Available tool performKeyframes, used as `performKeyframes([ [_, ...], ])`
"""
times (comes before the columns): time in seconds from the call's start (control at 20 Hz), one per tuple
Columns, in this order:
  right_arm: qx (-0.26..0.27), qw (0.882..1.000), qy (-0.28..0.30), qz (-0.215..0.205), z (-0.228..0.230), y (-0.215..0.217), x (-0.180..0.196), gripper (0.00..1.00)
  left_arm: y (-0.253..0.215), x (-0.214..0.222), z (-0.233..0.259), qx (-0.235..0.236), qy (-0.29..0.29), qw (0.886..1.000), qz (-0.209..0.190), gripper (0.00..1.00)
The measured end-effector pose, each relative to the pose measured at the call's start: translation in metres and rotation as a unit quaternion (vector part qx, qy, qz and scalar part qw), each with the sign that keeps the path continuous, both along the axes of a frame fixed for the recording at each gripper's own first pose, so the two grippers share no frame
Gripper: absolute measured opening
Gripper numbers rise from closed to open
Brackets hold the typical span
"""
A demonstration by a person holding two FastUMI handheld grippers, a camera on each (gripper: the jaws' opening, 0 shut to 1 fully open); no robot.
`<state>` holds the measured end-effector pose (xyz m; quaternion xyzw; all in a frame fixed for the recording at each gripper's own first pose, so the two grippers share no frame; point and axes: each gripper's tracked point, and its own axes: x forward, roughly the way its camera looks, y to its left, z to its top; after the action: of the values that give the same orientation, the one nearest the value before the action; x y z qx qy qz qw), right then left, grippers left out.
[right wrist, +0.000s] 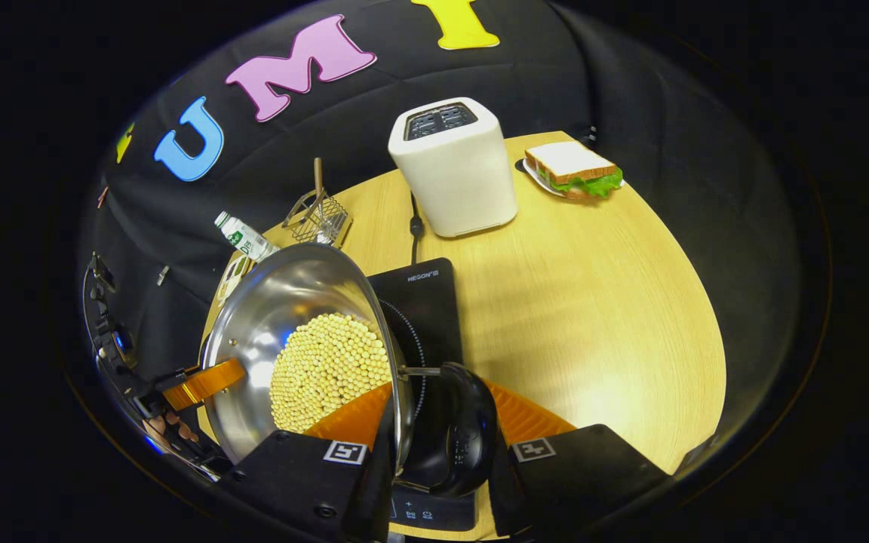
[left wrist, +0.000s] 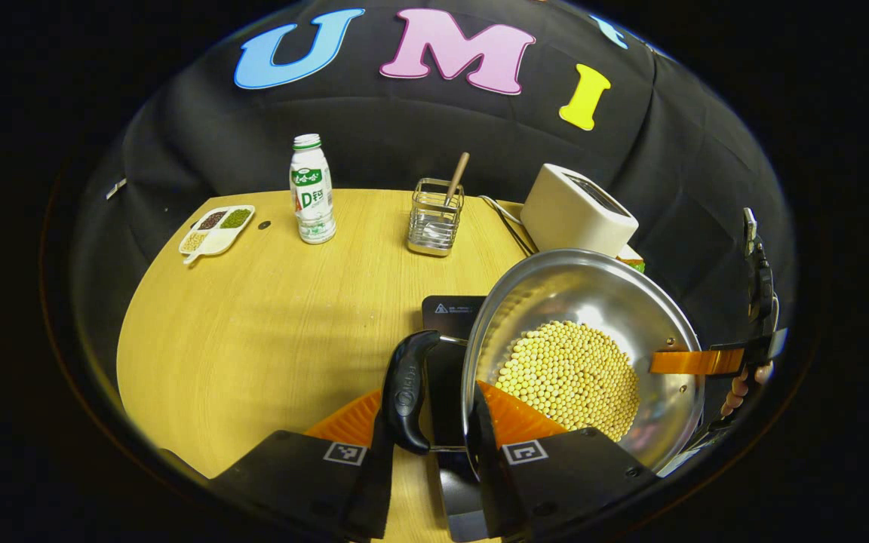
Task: First push the handle of the pot to place it horizontally, then grasp the pot with both hands and set it on the induction cooktop.
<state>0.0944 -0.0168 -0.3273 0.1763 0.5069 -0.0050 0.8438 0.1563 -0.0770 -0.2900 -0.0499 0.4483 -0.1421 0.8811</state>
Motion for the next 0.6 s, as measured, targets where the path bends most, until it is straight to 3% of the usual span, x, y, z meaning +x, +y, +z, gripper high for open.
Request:
performKeyframes([
  [0.5,0.006,1.000,0.014,0.003,-0.020,0.002,0.010,0.54,0.002,0.013,-0.020,0.003,0.007,1.000,0.004,0.51],
  [0.6,0.007,1.000,0.014,0.003,-0.020,0.002,0.009,0.55,0.003,0.011,-0.024,0.019,0.011,1.000,-0.017,0.51],
])
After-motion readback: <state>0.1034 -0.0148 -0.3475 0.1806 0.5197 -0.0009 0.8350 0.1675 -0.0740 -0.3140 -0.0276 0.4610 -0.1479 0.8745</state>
